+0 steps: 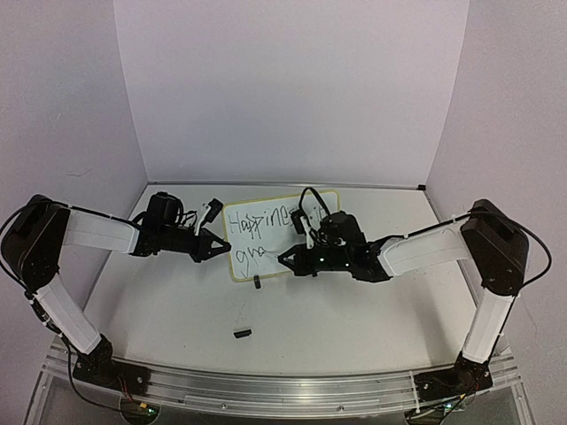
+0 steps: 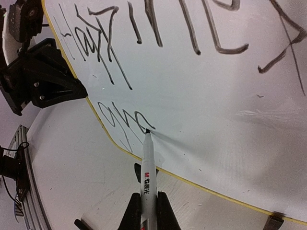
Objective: Write a sentence on the whiteboard
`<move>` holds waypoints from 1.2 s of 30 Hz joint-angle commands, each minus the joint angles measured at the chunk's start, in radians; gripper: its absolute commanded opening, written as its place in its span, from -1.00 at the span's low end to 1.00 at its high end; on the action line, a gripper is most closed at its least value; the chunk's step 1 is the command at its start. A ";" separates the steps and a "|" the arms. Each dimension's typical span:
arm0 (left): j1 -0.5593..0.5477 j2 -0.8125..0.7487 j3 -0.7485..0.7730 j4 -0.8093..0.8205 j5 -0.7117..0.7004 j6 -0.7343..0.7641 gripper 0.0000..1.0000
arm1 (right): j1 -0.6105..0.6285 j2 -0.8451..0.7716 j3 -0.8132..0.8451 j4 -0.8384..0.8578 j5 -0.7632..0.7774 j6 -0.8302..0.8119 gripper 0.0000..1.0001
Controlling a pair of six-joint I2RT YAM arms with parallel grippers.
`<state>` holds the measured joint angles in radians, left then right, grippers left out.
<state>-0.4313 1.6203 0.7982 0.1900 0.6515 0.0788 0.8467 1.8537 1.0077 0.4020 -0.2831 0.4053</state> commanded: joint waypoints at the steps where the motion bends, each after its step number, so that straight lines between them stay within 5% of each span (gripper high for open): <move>1: 0.006 -0.001 0.021 -0.026 -0.082 0.027 -1.00 | -0.008 -0.068 0.010 0.012 0.055 -0.019 -1.00; 36: 0.006 -0.003 0.019 -0.024 -0.081 0.026 -1.00 | -0.007 -0.030 -0.022 -0.037 0.054 -0.001 -1.00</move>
<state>-0.4313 1.6203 0.7982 0.1898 0.6514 0.0788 0.8448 1.8484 0.9971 0.3832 -0.2759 0.4052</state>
